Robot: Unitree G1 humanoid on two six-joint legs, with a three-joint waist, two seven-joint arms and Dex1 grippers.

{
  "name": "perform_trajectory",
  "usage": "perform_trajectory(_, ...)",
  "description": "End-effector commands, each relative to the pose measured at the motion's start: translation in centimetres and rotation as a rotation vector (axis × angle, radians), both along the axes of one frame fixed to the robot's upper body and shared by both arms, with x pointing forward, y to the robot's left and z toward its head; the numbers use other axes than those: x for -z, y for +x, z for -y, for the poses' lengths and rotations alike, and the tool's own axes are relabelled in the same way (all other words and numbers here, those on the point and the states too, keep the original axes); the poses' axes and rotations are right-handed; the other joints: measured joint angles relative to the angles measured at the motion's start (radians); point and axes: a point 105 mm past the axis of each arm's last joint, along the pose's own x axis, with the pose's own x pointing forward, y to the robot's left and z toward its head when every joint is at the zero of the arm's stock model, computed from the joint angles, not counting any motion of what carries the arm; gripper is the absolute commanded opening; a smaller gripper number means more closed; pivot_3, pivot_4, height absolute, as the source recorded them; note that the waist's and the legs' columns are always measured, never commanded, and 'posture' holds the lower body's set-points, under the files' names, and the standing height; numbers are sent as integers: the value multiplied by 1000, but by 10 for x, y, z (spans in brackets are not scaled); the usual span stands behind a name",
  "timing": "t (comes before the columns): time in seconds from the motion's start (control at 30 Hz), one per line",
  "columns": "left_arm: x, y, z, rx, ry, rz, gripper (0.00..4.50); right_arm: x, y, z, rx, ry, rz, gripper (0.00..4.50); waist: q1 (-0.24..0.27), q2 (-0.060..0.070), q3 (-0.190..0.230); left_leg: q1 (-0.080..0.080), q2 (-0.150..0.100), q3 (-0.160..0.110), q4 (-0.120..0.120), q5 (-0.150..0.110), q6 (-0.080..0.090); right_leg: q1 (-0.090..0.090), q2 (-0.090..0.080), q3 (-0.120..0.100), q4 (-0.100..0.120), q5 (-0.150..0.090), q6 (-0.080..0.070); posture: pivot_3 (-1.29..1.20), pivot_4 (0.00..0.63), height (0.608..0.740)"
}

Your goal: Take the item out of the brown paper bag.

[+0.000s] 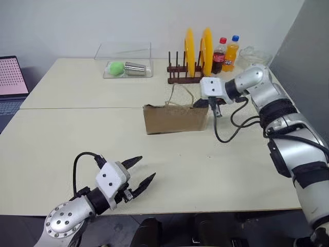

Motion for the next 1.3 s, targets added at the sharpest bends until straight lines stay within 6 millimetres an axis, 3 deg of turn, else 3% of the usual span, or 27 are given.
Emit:
perform_trajectory(0.03, -2, -3, 2, 41, 21, 22, 3279, -4, -13, -2, -59, -6, -9, 16, 0, 0, 0, 0, 0, 0, 0, 0, 0, 0, 0, 0, 0, 0, 0, 0, 150, 740)
perform_trajectory(0.23, 3, -8, -6, 77, 65, 6, 3279, 4, -24, -5, -84, -4, -7, 16, 0, 1, 1, 0, 0, 0, 0, 0, 0, 0, 0, 0, 0, 0, 0, 0, 150, 740)
perform_trajectory(0.33, 1, -8, -13, 100, 86, 3, 3279, -13, -31, -10, -106, 82, 28, 16, 0, 2, 1, 0, 1, 0, 0, 0, 0, 0, 0, -1, 0, -1, -1, 0, 150, 740)
perform_trajectory(0.43, -8, -2, -20, 140, 127, 34, 3279, -31, -48, -13, -132, 206, 10, 16, 3, 2, 1, -1, 1, -1, 0, 0, 0, -1, 0, -1, 0, -1, -1, 0, 150, 740)
perform_trajectory(0.57, -24, 15, -23, 224, 249, 152, 3645, -21, -80, -1, -120, 285, -48, 0, 22, 2, 1, -1, 1, -4, 0, 0, 0, 0, 0, -3, -3, -1, -1, 0, 150, 740)
perform_trajectory(0.63, -31, 21, -18, 305, 306, 200, 3897, -13, -94, 3, -52, 360, -77, 352, 35, 1, 1, -3, 0, -5, 0, 0, 0, 1, 0, -4, -5, -1, -1, 0, 150, 740)
perform_trajectory(0.77, -28, 34, 3, 507, 432, 297, 4416, 15, -119, 13, 98, 416, -103, 352, 39, 3, 1, -4, 0, -3, 0, 0, 0, 1, -1, -3, -5, -1, 0, 0, 150, 740)
perform_trajectory(0.9, -19, 41, 22, 648, 482, 348, 4471, 34, -148, 17, 186, 429, -191, 352, 32, 4, 1, -3, 0, 0, 0, 0, 0, 0, 0, -2, -5, -4, 5, 0, 150, 740)
perform_trajectory(1.13, 1, 52, 63, 820, 489, 417, 4471, 40, -181, 22, 360, 505, -284, 352, 29, 3, 1, -3, 1, -1, 0, 0, 0, 0, 1, -2, -5, -4, 6, 0, 150, 740)
perform_trajectory(1.3, 10, 53, 83, 901, 483, 457, 4471, 43, -192, 29, 456, 482, -242, 352, 30, 2, 1, -3, 1, -1, 0, 0, 0, 1, 1, -3, -5, -4, 7, 0, 150, 740)
